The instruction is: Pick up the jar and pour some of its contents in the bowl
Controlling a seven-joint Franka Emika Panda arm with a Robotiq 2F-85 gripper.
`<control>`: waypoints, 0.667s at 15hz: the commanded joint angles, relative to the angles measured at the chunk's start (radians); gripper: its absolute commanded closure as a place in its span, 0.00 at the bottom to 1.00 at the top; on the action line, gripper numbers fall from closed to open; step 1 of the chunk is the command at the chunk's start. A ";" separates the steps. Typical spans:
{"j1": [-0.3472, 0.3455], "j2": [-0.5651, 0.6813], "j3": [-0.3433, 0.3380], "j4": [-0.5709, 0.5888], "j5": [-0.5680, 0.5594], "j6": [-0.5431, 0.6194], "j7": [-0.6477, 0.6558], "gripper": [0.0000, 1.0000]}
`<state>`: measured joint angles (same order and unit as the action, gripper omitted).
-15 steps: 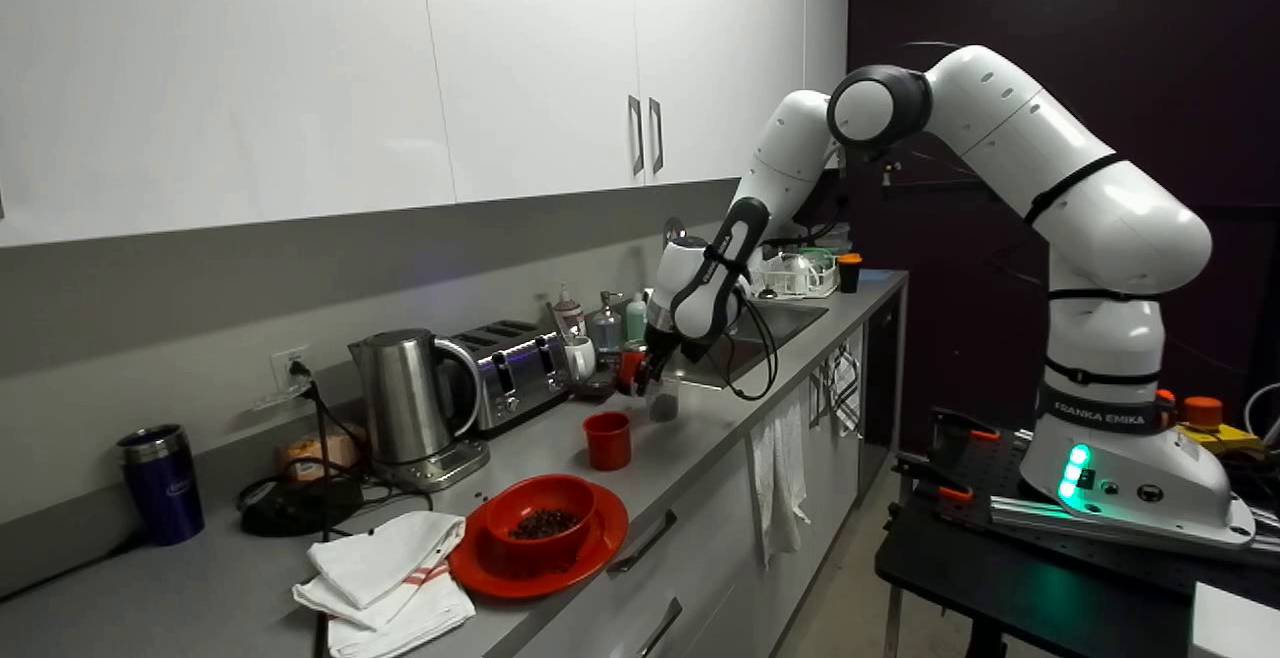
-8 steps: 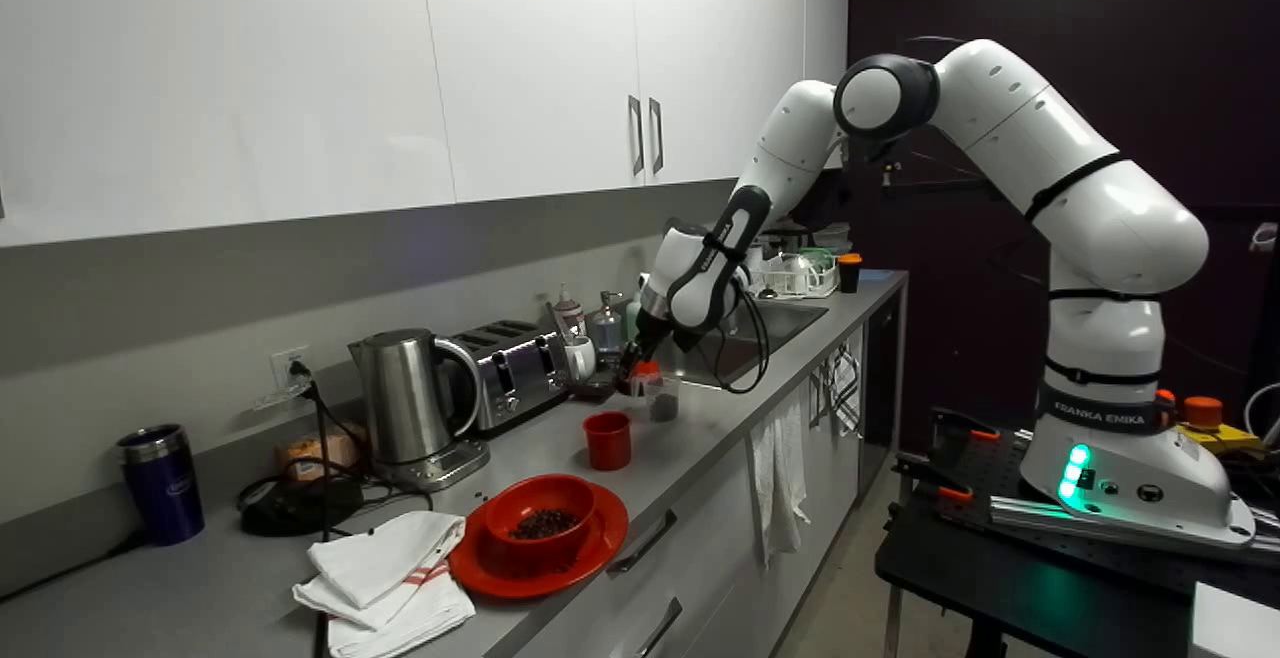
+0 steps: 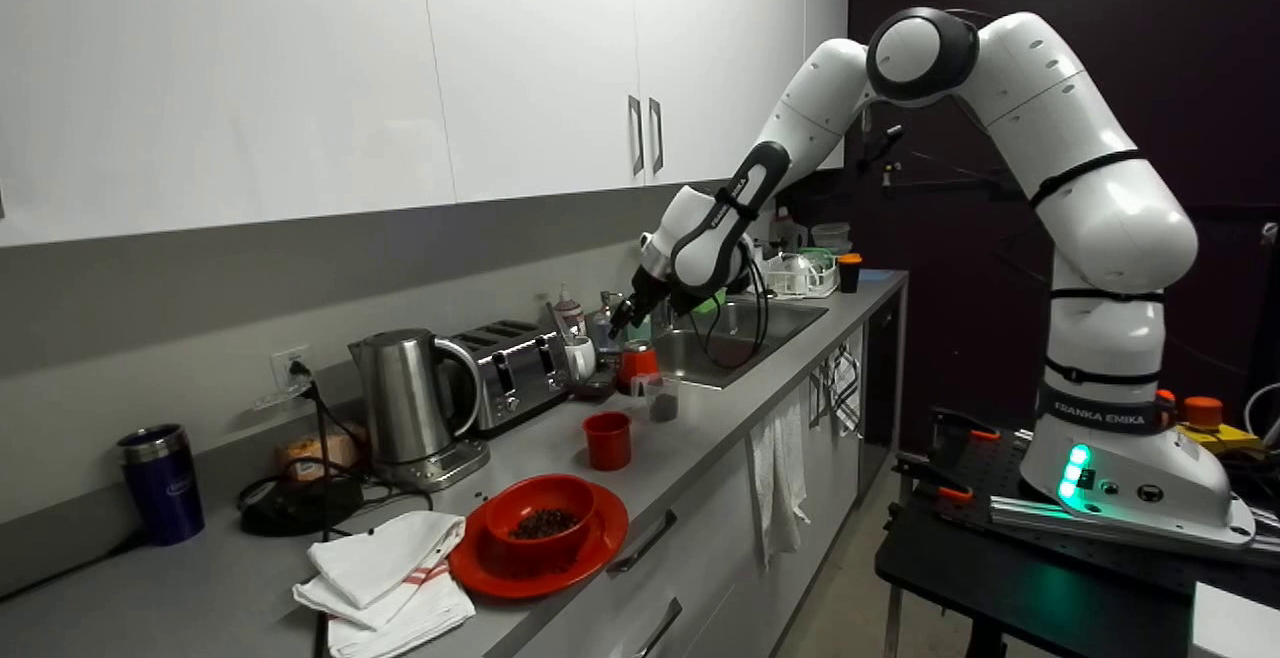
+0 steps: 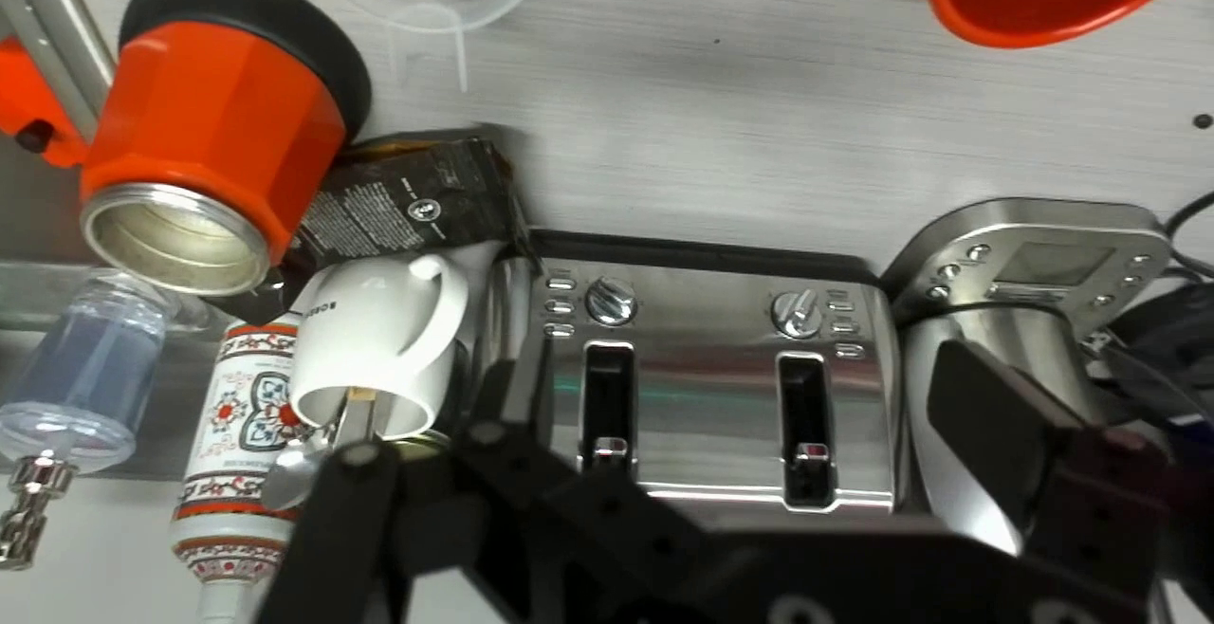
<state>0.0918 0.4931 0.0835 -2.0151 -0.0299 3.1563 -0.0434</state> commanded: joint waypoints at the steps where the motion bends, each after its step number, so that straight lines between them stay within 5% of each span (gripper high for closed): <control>1: -0.189 -0.074 0.231 -0.098 0.056 -0.024 -0.043 0.00; 5: -0.392 -0.073 0.459 -0.156 0.113 -0.052 -0.059 0.00; 10: -0.507 -0.090 0.538 -0.253 0.144 -0.075 -0.035 0.00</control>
<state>-0.3592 0.4479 0.5845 -2.1937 0.0854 3.1006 -0.0812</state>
